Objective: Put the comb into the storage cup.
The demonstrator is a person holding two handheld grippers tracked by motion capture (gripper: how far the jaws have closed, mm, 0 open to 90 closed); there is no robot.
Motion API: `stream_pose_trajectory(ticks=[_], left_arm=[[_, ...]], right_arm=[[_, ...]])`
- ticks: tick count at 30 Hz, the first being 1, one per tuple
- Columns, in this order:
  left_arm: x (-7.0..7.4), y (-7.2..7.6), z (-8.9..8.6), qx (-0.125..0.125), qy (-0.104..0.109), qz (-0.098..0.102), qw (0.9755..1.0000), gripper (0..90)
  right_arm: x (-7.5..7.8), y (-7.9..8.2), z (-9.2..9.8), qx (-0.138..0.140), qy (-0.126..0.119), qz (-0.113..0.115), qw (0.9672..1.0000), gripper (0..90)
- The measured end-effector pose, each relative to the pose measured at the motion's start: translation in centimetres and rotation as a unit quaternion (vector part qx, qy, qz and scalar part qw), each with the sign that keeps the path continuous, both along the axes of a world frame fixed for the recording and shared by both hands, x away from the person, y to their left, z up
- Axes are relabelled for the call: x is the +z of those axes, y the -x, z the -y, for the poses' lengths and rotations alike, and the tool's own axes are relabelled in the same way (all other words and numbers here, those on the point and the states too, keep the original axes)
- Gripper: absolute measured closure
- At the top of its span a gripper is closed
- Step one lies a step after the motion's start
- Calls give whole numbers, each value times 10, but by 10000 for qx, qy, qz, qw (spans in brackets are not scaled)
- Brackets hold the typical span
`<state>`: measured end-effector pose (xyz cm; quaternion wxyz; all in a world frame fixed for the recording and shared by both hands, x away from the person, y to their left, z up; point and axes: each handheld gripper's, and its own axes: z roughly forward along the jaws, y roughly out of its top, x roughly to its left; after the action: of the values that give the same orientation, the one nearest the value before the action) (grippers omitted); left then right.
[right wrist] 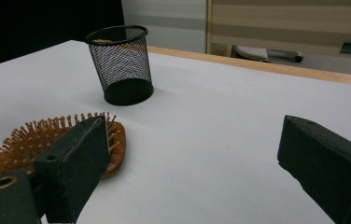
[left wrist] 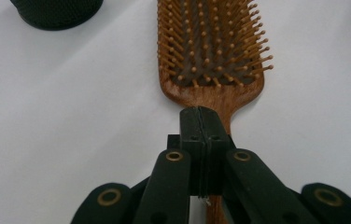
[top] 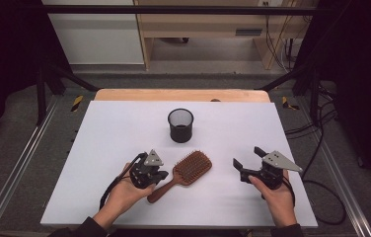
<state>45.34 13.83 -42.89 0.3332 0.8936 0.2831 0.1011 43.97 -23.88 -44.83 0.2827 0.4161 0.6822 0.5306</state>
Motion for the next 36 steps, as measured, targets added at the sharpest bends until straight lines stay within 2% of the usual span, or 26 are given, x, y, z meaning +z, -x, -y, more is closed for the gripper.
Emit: stream_pose_trajectory(ticks=[4,8,10,13,14,15,16,17,20,22,25,36], left_arm=[[8,4,1,30,118,2,9999,798],[12,5,3,187,345,-44,9992,546],[12,5,5,298,358,-62,9989,421],[12,3,7,380,280,-16,9989,262],[11,3,8,381,245,-21,9990,177],[10,2,10,358,134,-19,9993,95],[9,2,10,378,70,44,9993,58],[8,1,11,442,49,94,9990,57],[4,-1,12,497,10,-62,9987,56],[1,-3,15,502,-159,-154,9985,58],[-5,-4,20,442,-401,-260,9979,66],[-22,-11,31,299,-727,-541,9954,67]], right_arm=[[0,0,0,-7,-2,-8,10000,92],[0,0,0,-6,2,-34,10000,89],[0,0,-1,-3,11,-30,10000,89],[0,0,-1,-2,13,-29,10000,88],[0,0,0,-3,9,-32,10000,87],[0,0,0,-2,10,-32,10000,87],[0,0,0,-5,19,-34,10000,87],[-1,0,0,7,45,-28,10000,87],[-1,0,-1,15,46,-28,10000,83],[-1,0,-1,15,47,-35,10000,83],[-1,0,-1,26,46,-38,10000,82],[-1,0,-1,39,48,-43,10000,81]])
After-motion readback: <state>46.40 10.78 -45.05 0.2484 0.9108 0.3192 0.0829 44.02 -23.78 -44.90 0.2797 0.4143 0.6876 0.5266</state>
